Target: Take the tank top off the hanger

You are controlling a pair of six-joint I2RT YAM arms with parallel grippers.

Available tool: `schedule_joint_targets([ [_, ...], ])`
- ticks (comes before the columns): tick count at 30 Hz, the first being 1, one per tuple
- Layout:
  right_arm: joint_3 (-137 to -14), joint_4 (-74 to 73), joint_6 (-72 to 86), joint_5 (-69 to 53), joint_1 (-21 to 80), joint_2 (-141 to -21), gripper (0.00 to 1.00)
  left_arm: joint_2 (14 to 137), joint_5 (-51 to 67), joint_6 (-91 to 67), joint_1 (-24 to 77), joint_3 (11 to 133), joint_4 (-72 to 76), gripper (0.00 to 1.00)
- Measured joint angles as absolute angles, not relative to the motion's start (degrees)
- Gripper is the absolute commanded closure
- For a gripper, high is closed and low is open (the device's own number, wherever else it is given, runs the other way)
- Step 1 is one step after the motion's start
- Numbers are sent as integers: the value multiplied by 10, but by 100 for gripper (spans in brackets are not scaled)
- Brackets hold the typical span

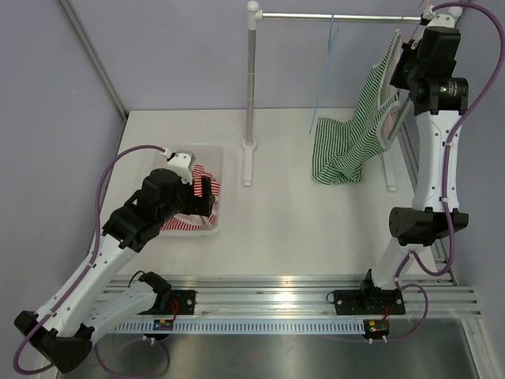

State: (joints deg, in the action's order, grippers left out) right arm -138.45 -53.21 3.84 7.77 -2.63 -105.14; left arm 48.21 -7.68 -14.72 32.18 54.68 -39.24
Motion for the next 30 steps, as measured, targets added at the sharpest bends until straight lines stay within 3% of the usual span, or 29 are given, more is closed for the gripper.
schedule_joint_targets([
  [9,-1365,-536,33,-19,-26,-974,100,481,-71,-149,322,547,-392,1],
  [13,-1294,-549,49,-72,-26,-910,100,481,-67,-164,323,563,-394,1],
  [21,-1056,-569,88,-184,-26,-740,100,543,-88,-196,397,727,-358,1],
  [30,-947,-608,93,-261,8,-575,100,713,-82,-149,500,882,-269,1],
])
